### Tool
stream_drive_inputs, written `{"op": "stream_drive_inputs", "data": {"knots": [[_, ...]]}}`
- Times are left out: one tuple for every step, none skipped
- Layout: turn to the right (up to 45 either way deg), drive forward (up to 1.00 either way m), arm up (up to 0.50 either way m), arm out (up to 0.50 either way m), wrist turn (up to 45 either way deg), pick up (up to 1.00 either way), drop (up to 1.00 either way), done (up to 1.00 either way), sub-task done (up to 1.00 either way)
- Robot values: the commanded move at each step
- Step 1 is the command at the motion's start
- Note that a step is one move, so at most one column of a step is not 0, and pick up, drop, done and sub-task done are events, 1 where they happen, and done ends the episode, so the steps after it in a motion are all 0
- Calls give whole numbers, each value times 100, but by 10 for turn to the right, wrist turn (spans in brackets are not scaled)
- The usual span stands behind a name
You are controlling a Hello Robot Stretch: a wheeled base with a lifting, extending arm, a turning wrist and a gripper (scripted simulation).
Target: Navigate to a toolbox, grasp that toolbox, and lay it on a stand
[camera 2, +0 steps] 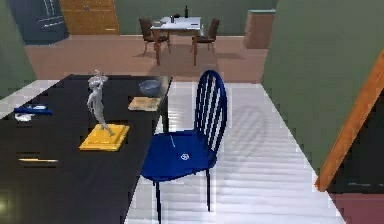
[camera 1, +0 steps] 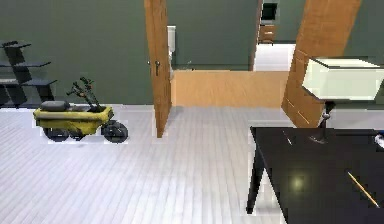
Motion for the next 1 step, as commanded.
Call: {"op": "stream_drive_inputs", "data": {"knots": [[0, 100, 0, 0, 0, 0, 0, 0, 0]]}}
